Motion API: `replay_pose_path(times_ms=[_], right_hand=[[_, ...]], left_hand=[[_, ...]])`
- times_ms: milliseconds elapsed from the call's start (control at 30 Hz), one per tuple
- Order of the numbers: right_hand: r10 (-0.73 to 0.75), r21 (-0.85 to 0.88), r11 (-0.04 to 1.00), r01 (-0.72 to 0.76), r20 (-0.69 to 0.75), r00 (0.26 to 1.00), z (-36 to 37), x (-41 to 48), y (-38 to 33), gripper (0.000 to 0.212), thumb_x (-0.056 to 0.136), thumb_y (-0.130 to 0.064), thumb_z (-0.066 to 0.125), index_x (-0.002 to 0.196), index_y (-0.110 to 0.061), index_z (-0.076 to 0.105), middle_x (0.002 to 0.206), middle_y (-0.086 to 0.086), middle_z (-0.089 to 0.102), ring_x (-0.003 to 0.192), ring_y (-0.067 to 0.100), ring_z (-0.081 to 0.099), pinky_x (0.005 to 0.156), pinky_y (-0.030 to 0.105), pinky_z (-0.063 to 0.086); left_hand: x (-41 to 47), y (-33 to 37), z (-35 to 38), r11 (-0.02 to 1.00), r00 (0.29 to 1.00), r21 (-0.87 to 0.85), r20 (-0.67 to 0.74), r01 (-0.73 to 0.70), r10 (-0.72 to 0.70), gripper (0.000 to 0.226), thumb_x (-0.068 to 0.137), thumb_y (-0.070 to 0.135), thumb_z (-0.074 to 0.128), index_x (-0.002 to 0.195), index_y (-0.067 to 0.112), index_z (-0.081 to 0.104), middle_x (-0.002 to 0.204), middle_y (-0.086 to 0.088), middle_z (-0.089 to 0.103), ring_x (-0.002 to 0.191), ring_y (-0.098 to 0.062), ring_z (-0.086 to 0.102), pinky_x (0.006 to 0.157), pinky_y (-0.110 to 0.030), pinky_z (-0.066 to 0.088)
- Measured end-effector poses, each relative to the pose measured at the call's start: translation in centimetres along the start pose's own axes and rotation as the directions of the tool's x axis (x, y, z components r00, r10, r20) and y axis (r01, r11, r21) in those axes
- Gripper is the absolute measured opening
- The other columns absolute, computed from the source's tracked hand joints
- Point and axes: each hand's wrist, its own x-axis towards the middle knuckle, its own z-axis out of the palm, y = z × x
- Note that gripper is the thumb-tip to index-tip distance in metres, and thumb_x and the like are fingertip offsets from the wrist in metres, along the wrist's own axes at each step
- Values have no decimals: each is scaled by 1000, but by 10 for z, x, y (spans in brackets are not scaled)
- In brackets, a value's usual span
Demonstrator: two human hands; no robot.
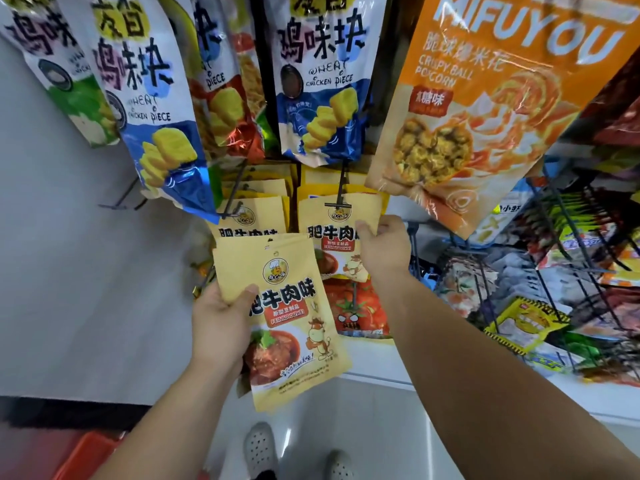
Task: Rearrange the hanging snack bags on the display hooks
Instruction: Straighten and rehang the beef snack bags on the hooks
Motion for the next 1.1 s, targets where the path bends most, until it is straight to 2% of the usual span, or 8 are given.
replay_pose_path(times_ms=[133,267,433,533,667,800,933,1100], right_hand=[[-25,10,1000,25,-16,1000,4,7,0,24,95,-32,72,95,-10,64,77,-4,64,75,22,61,70,32,44],[-48,-23,999,48,3,999,10,3,-3,47,96,-37,70,98,10,63,95,30,68,75,37,61,74,50,55],[-191,-53,980,194,56,980,-7,-23,-3,26,105,-30,57,100,-4,61,81,8,64,72,28,57,71,46,49],[-225,-73,970,230,70,972,-27,-43,2,26,107,-31,53,114,-9,63,91,6,67,81,28,61,72,42,48],[-201,-65,976,208,93,975,-57,-62,18,25,107,-34,53,119,-14,63,96,3,70,81,23,62,72,34,45],[-93,-14,995,94,70,993,-92,-75,43,21,104,-39,57,113,-23,67,93,-3,73,82,23,69,75,48,60],[-14,45,999,13,12,1000,-129,-80,59,12,104,-31,61,105,-23,70,95,-5,78,89,18,75,76,43,62],[30,-15,999,-32,-108,994,-159,-78,70,9,102,-28,64,100,-21,69,94,-1,76,89,20,73,80,45,61]], left_hand=[[5,-3,-10,1000,1000,20,7,-5,5,22,99,8,67,110,26,71,102,8,81,96,-17,78,90,-46,60],[4,-3,-17,1000,1000,17,15,-12,12,23,100,5,64,113,23,70,96,10,81,83,-9,78,72,-34,60],[1,-3,-24,1000,1000,18,18,-15,15,22,100,5,65,115,20,70,98,5,82,83,-13,78,64,-27,58],[-4,-4,-27,999,1000,30,12,-24,23,19,100,5,64,111,20,70,92,7,81,79,-10,78,57,-20,57],[-15,-5,-23,997,998,39,28,-59,58,21,100,8,66,115,21,70,100,7,80,87,-9,77,67,-21,56],[-28,-7,-8,991,990,72,95,-112,105,21,99,8,66,114,23,70,104,9,78,90,-4,73,82,-29,56],[-34,-11,16,986,971,78,202,-146,128,24,99,5,66,111,25,70,93,18,78,84,4,73,71,-17,54],[-22,-17,46,979,943,126,313,-162,116,22,97,9,70,102,31,72,97,15,80,92,-6,75,85,-35,56]])
